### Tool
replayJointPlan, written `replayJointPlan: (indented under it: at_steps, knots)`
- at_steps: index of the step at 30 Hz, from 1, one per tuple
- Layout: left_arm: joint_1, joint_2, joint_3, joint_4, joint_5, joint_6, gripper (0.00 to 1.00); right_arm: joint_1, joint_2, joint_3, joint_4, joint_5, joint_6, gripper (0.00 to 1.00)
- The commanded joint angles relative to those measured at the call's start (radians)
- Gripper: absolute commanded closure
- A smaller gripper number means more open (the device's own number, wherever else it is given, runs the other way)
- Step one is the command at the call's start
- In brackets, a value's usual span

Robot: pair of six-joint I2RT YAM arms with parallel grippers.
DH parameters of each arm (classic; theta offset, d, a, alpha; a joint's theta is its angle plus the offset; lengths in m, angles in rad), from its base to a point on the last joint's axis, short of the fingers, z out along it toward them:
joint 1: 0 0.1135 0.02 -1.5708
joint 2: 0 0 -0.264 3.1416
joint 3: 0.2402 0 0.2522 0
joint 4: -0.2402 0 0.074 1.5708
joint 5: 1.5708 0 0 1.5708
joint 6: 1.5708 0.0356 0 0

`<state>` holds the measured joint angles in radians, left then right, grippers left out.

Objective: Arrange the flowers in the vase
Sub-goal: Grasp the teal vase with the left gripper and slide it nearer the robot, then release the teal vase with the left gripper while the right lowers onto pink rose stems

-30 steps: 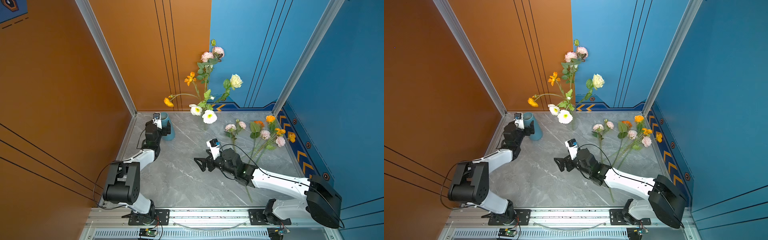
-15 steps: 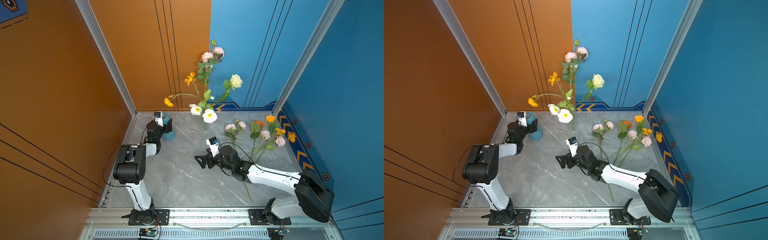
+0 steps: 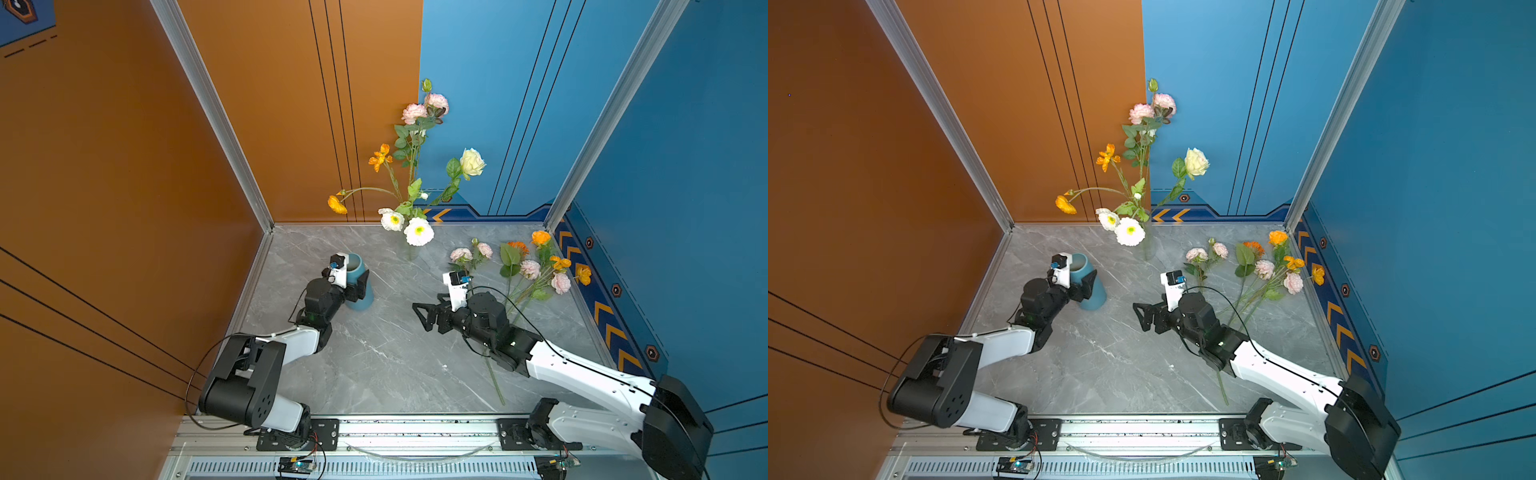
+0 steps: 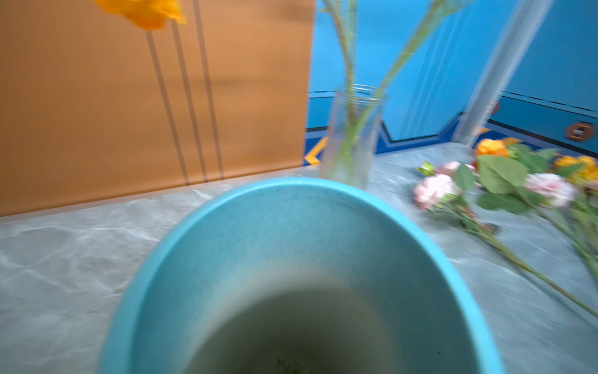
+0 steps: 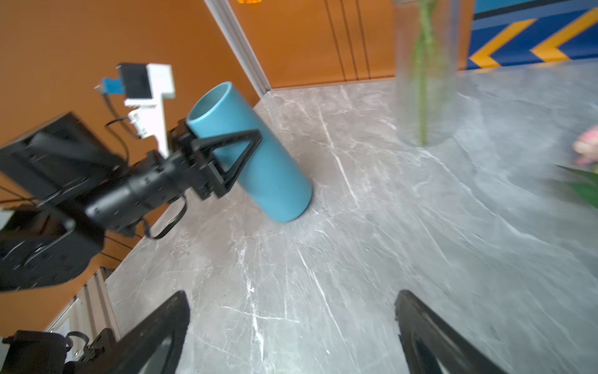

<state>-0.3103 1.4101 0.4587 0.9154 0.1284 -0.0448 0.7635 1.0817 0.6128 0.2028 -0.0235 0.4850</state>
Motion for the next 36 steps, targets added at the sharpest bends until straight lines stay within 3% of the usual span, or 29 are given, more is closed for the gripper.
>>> replayJointPlan:
  at_steps: [1, 7, 14, 23, 29, 36]
  knots:
    - [-0.164, -0.138, -0.038, 0.063, -0.07, 0.036, 0.59, -0.047, -0.138, -0.095, -0.217, 0.075, 0.076, 0.0]
    - [-0.46, -0.257, -0.082, -0.034, -0.205, 0.075, 0.59, -0.108, -0.451, -0.193, -0.479, 0.16, 0.128, 0.0]
    - [-0.631, -0.2, -0.038, -0.036, -0.266, 0.062, 0.59, -0.14, -0.609, -0.234, -0.592, 0.154, 0.191, 0.0]
    - [-0.652, -0.158, -0.014, -0.035, -0.256, 0.003, 0.57, -0.135, -0.556, -0.214, -0.582, 0.146, 0.193, 0.0]
    - [-0.646, -0.14, 0.015, -0.036, -0.19, -0.083, 0.56, -0.135, -0.53, -0.224, -0.533, 0.144, 0.19, 0.0]
    - [-0.658, -0.1, 0.014, -0.039, -0.147, -0.066, 0.51, -0.135, -0.514, -0.227, -0.523, 0.145, 0.187, 0.0]
